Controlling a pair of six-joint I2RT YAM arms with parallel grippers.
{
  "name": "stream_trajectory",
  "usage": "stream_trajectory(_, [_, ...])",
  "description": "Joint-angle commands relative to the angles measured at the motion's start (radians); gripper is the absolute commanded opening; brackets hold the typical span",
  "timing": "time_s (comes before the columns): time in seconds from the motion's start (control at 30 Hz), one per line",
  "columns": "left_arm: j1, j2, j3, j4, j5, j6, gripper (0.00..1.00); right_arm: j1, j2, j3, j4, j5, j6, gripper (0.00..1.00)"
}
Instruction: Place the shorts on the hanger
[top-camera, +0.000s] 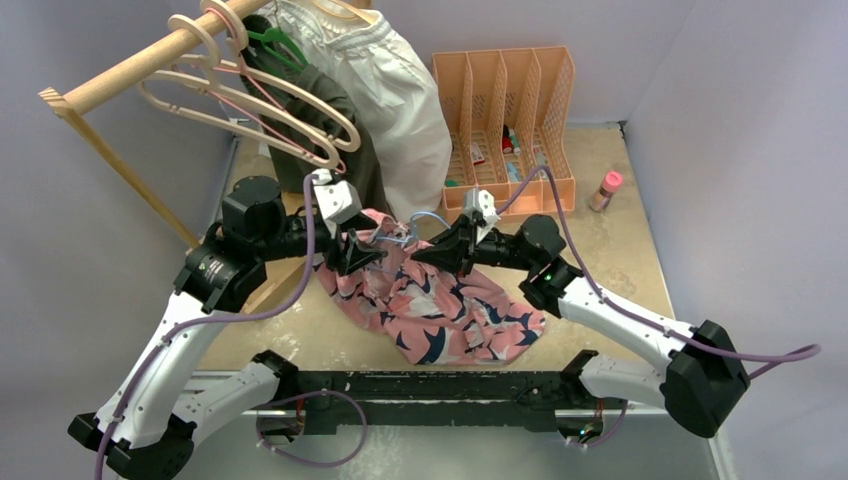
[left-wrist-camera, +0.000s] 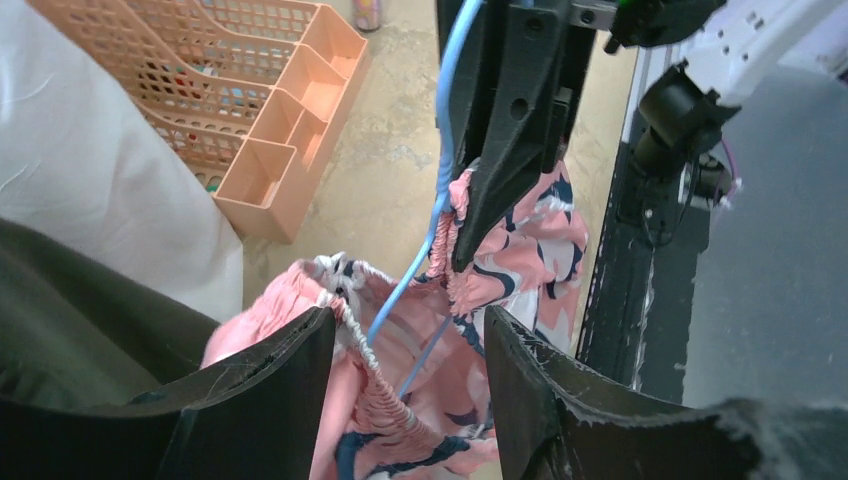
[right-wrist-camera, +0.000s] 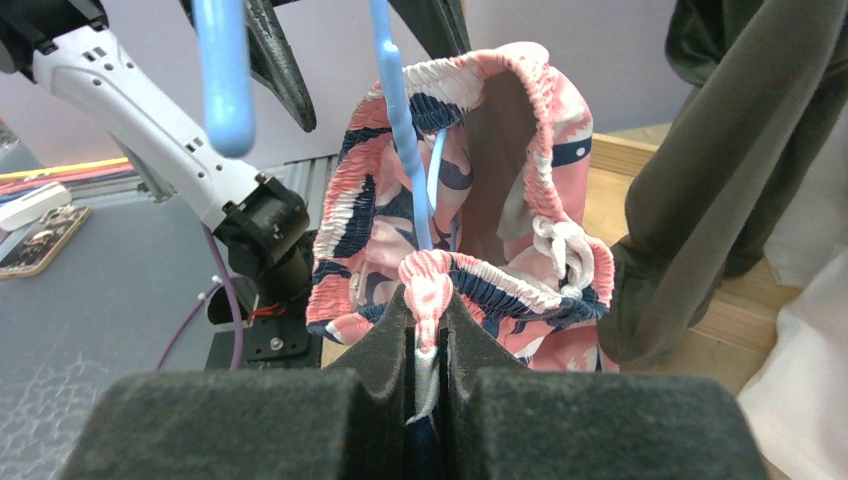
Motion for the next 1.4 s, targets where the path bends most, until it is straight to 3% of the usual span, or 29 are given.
stream_trajectory(0.0, [0.002, 0.008, -0.018, 0.022, 0.103, 0.185, 0.56, 0.007, 0.021, 0.076, 0.048, -0.098, -0.017, 0.0])
stream_trajectory(0.3, [0.002, 0.066, 0.03, -0.069, 0.16, 0.318, 0.54, 0.007, 0.037, 0.118, -0.008, -0.128, -0.058, 0.0])
stream_trajectory(0.43, [0.002, 0.08, 0.012, -0.068, 0.175, 0.351, 0.47, 0.007, 0.05, 0.134, -0.022, -0.151, -0.064, 0.0])
stream_trajectory(0.8, [-0.004, 0.123, 0.016, 0.013, 0.218, 0.33, 0.43, 0.01, 0.084, 0.172, -0.056, -0.188, -0.077, 0.0])
stream_trajectory(0.87, [-0.007, 0.129, 0.018, 0.005, 0.215, 0.336, 0.37, 0.01, 0.084, 0.176, -0.059, -0.186, -0.078, 0.0])
stream_trajectory(1.03, [-0.011, 0.127, 0.03, -0.042, 0.191, 0.358, 0.05, 0.01, 0.074, 0.185, -0.093, -0.163, -0.086, 0.0])
stream_trajectory(1.07, [-0.011, 0.121, 0.03, -0.045, 0.176, 0.356, 0.0, 0.01, 0.067, 0.19, -0.116, -0.151, -0.093, 0.03])
stream_trajectory(1.2, [-0.009, 0.088, 0.04, -0.042, 0.092, 0.312, 0.0, 0.008, -0.005, 0.163, -0.256, -0.076, -0.128, 0.27])
stream_trajectory(1.37, [-0.009, 0.039, 0.068, -0.083, 0.011, 0.295, 0.0, 0.006, -0.156, 0.067, -0.323, 0.085, -0.142, 0.3])
